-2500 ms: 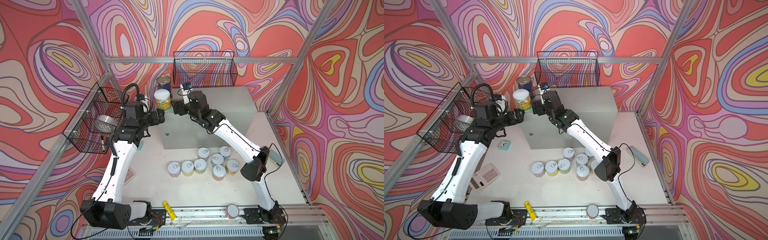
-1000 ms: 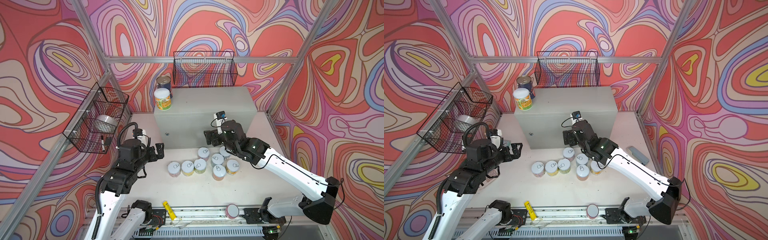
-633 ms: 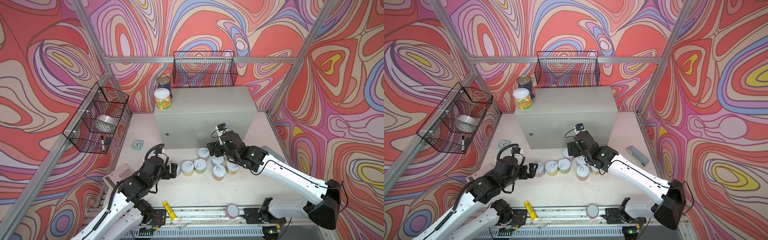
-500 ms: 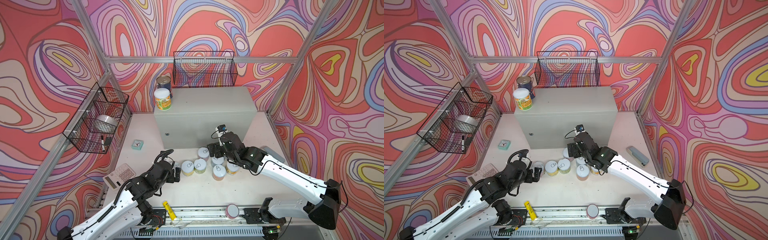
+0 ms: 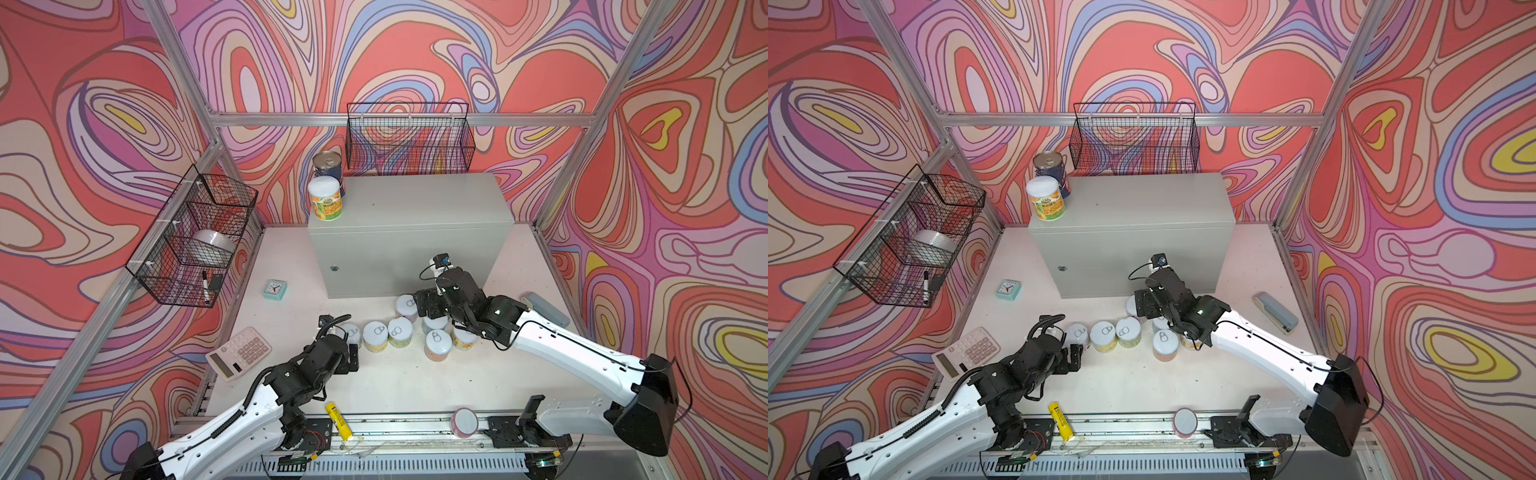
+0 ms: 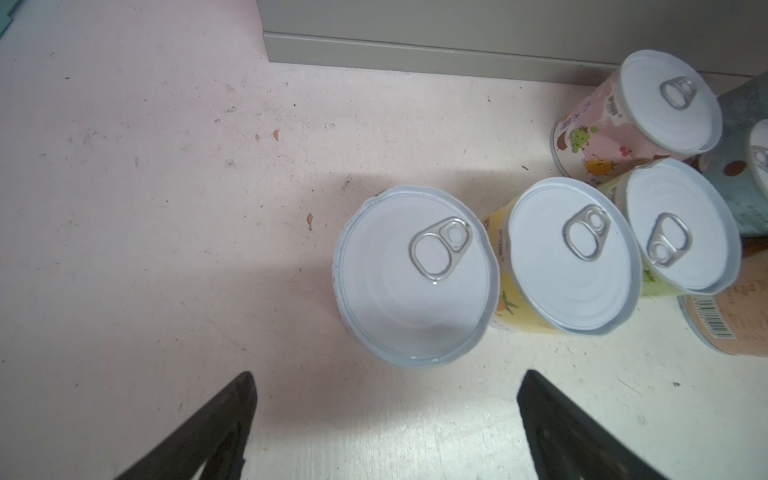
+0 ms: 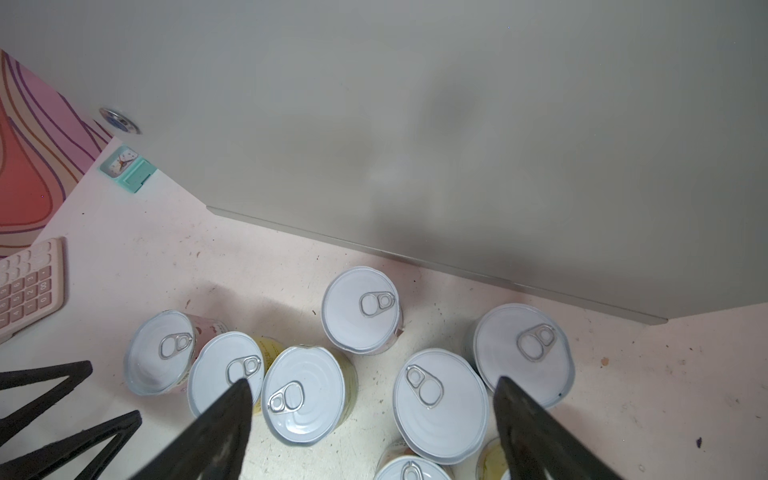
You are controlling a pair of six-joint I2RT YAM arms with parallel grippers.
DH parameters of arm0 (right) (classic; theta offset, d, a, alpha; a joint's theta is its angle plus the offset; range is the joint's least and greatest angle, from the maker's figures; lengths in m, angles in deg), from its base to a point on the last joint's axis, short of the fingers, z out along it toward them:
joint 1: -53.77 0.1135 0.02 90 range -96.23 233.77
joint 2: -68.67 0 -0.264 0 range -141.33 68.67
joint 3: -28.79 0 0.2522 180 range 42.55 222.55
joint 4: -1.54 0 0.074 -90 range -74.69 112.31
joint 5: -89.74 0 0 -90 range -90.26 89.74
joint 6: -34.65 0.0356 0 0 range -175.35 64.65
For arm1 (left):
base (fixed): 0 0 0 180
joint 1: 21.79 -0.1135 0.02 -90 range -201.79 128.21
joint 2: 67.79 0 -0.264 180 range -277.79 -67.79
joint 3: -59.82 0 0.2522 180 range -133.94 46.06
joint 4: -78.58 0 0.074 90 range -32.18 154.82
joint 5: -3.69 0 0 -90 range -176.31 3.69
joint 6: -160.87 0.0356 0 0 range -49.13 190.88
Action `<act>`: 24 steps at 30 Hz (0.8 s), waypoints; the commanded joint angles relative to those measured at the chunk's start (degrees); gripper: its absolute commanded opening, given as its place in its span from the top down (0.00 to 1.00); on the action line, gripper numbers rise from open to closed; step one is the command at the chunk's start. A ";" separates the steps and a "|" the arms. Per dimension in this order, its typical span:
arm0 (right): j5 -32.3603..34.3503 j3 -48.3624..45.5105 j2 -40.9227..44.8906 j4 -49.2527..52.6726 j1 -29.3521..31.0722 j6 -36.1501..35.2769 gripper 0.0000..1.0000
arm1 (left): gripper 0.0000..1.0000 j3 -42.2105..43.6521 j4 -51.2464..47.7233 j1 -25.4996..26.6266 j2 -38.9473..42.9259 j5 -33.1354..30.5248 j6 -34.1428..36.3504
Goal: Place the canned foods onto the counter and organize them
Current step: 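Close the left gripper on the white-lidded can nearest it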
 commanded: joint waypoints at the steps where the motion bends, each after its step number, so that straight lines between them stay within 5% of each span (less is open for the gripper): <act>1: -0.49 -0.85 -0.46 -1.60 0.42 1.01 0.07 | 0.00 1.40 4.63 0.18 -0.13 -1.69 -0.14; 24: -0.59 -1.66 -0.41 -4.35 0.36 -0.52 0.07 | 0.03 4.48 21.35 0.14 -14.19 -3.97 -0.99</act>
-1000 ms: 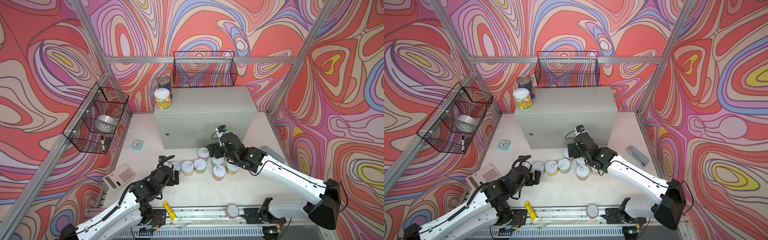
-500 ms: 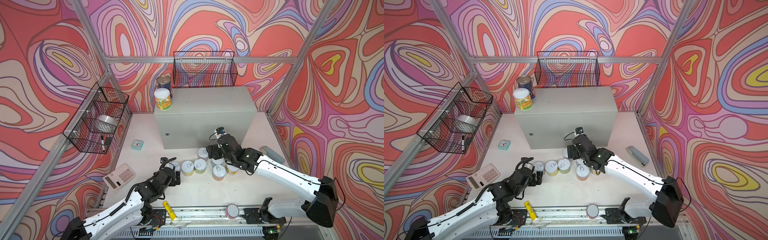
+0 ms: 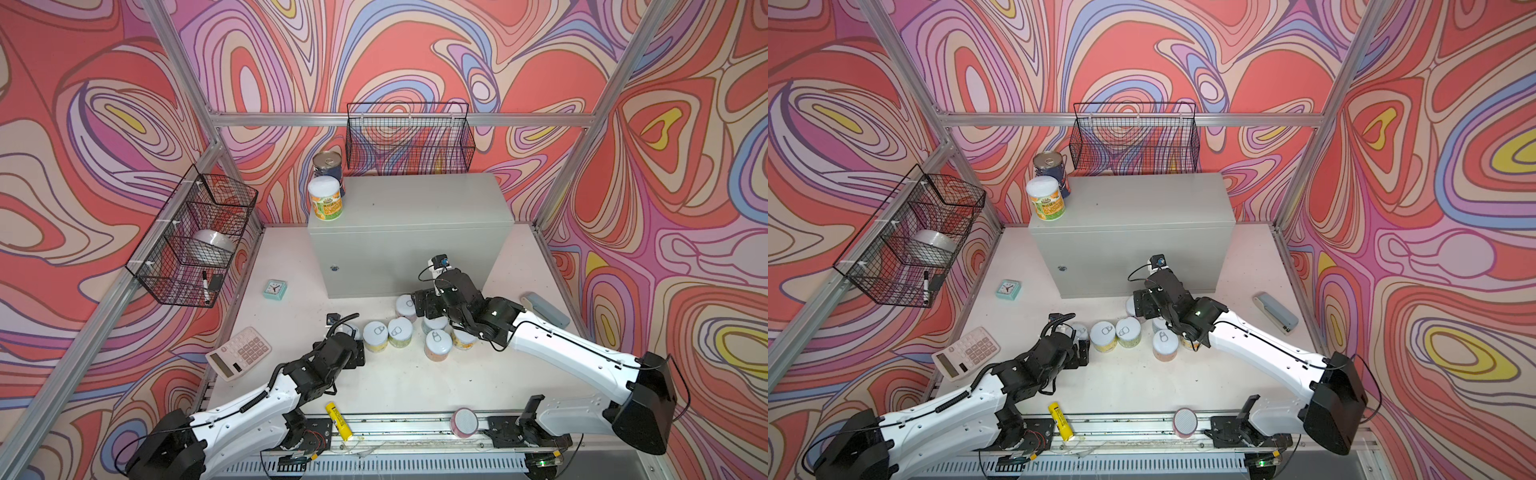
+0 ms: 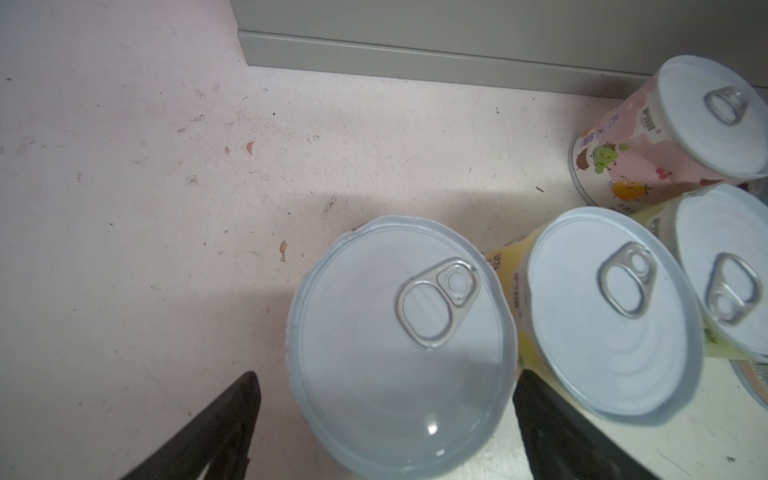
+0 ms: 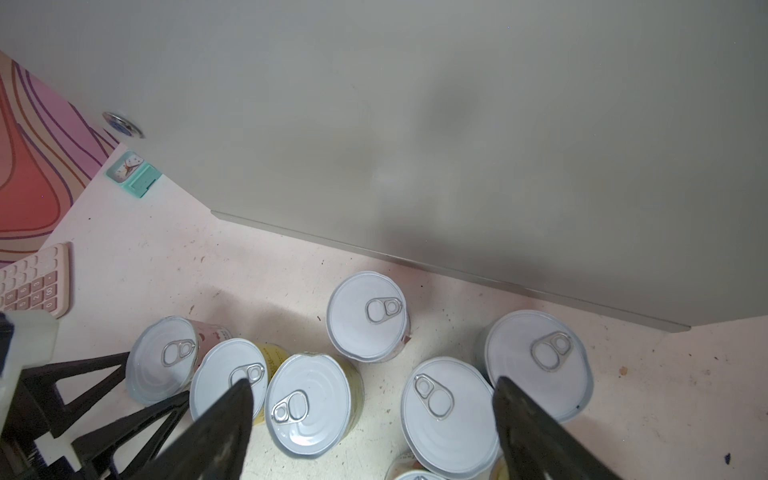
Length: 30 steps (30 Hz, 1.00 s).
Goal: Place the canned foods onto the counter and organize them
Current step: 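Close the left gripper on the white-lidded can nearest it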
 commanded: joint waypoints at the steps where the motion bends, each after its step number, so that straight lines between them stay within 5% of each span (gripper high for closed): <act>1: -0.25 -0.28 -0.21 -1.21 0.33 -0.54 0.07 | 0.03 1.13 4.91 0.16 -2.21 -1.96 -0.81; 23: 0.82 -1.65 0.14 -3.33 0.33 0.15 0.07 | 0.04 2.74 18.10 0.18 -19.06 -3.53 -0.55; 30: 0.71 -1.91 0.16 -3.95 0.40 -0.33 0.07 | 0.17 1.44 19.50 0.15 -21.65 -3.84 -0.56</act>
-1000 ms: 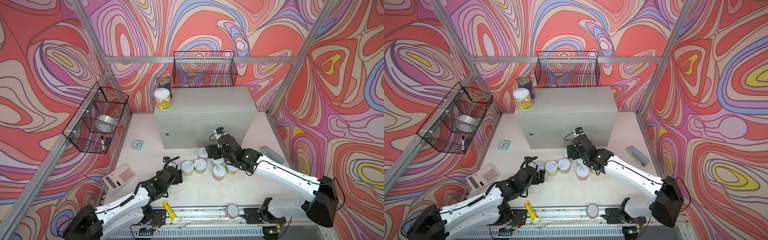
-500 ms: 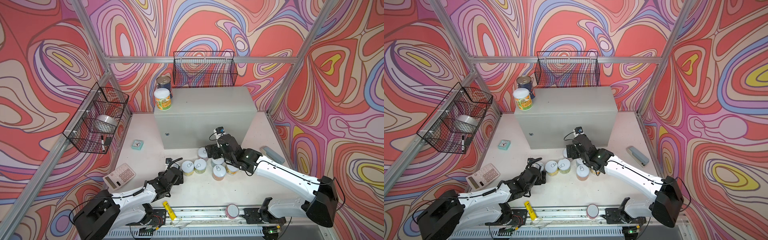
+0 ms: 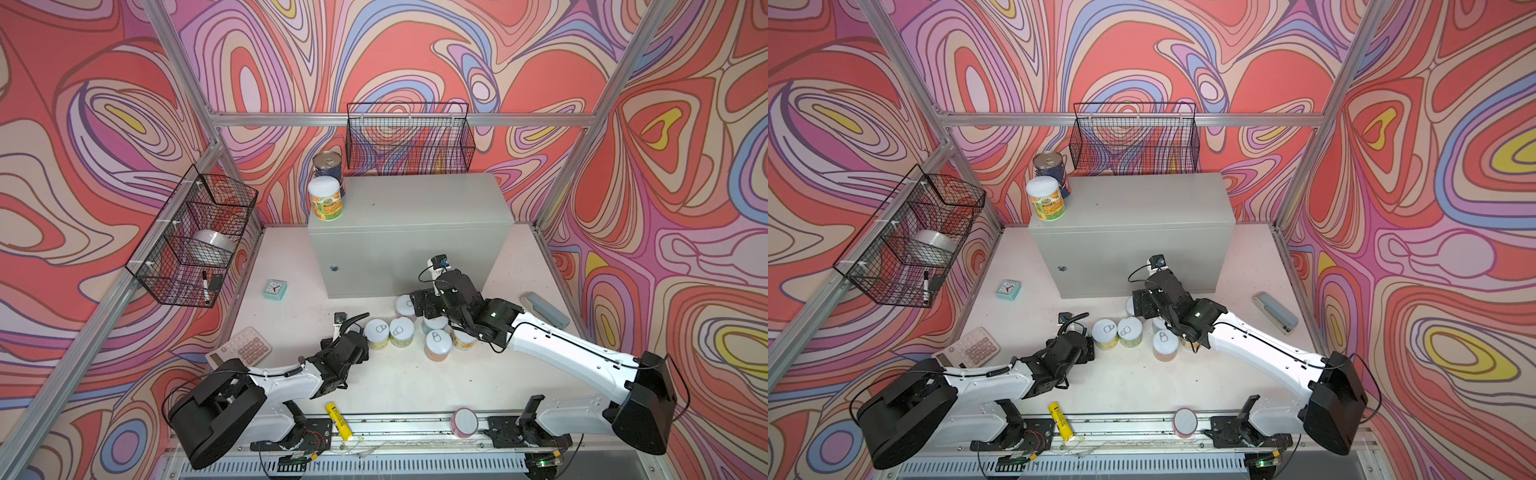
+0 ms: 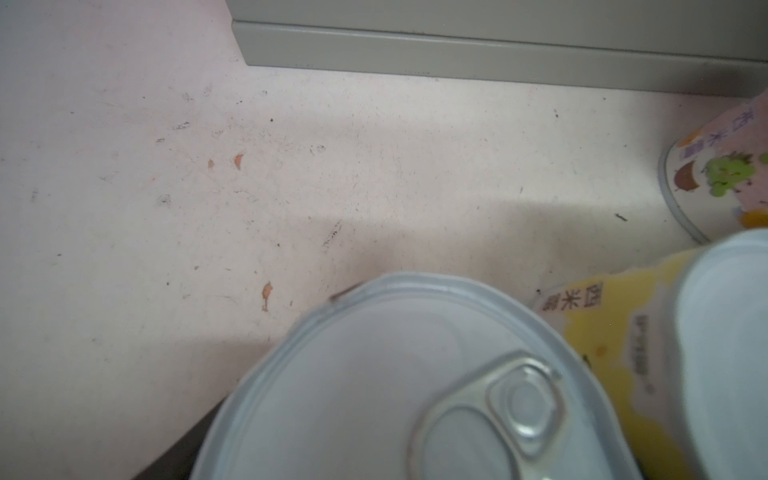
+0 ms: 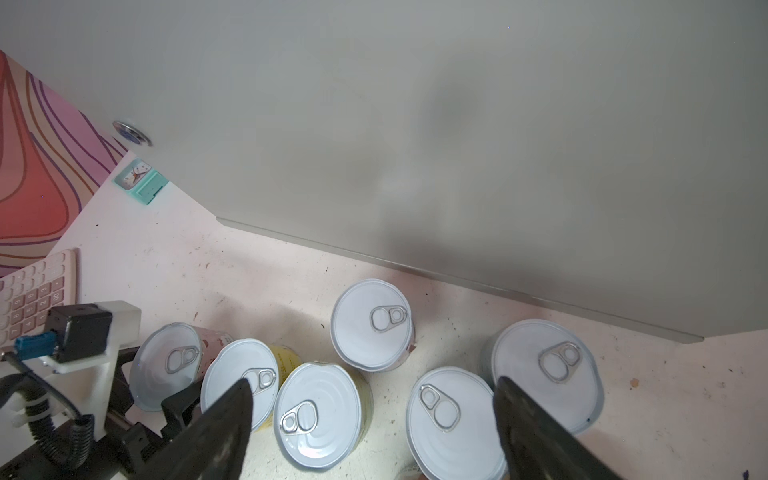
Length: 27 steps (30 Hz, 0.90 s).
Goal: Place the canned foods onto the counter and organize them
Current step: 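Close the left gripper on the white-lidded can nearest it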
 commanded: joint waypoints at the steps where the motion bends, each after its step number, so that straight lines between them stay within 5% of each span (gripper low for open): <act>1: 0.62 -0.68 0.16 -0.99 0.32 -0.21 0.07 | 0.22 0.02 -1.83 0.11 -0.36 1.80 -1.38; 6: 0.68 -0.77 0.41 -1.49 0.30 -0.24 0.07 | 0.49 0.35 -6.19 0.11 5.06 1.59 -0.92; 11: 0.20 -0.10 0.26 -2.22 0.33 -0.77 0.07 | 0.98 -0.11 -13.94 0.11 12.57 1.42 -0.59; 21: -0.96 1.29 -0.57 -3.54 0.32 -1.62 0.07 | 1.00 -3.24 -31.97 0.07 32.59 2.71 -0.78; 27: -0.47 2.36 0.82 -3.34 0.37 -1.62 0.08 | 1.00 -13.56 -47.56 0.20 36.73 3.69 0.00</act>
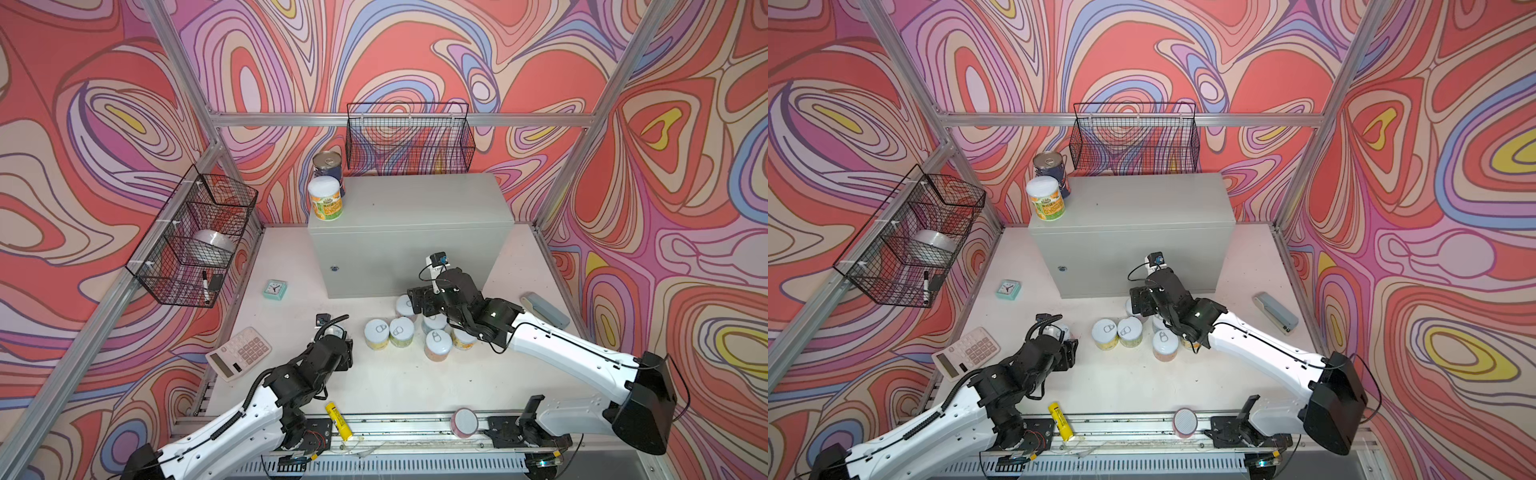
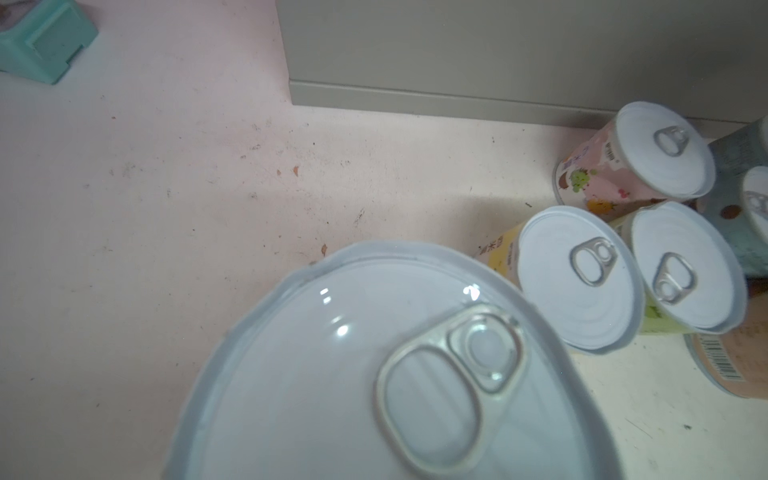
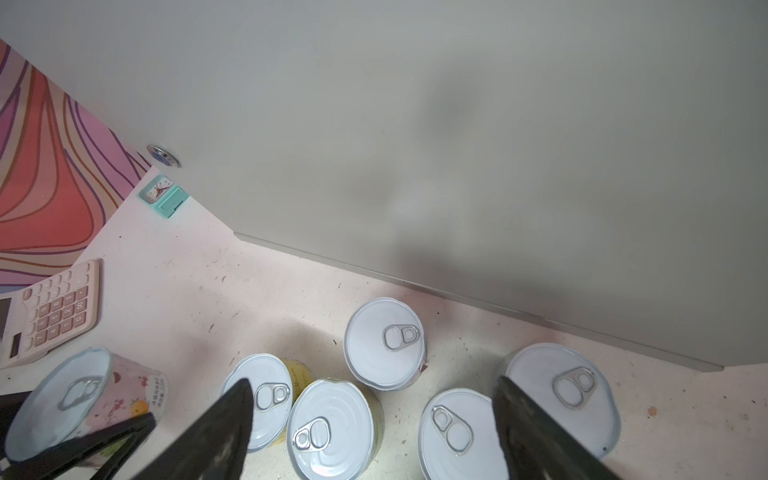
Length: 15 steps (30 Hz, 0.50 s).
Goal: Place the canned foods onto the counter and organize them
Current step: 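Close the left gripper on the white-lidded can nearest it, then lift the pink can with the left gripper over the cabinet while the right gripper rises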
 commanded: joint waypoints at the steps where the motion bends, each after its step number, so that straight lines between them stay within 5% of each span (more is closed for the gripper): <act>1: 0.39 2.41 1.09 -0.26 0.31 -0.66 0.08 | 1.00 -9.76 -9.70 0.20 1.26 -0.38 0.79; 6: 0.56 2.72 3.19 0.40 0.32 -0.99 0.08 | 1.00 -22.89 -15.61 0.44 -3.81 0.16 4.17; 15: 2.30 7.56 3.12 3.48 0.25 -2.74 0.07 | 1.00 -34.43 -13.76 1.58 -12.22 3.02 8.90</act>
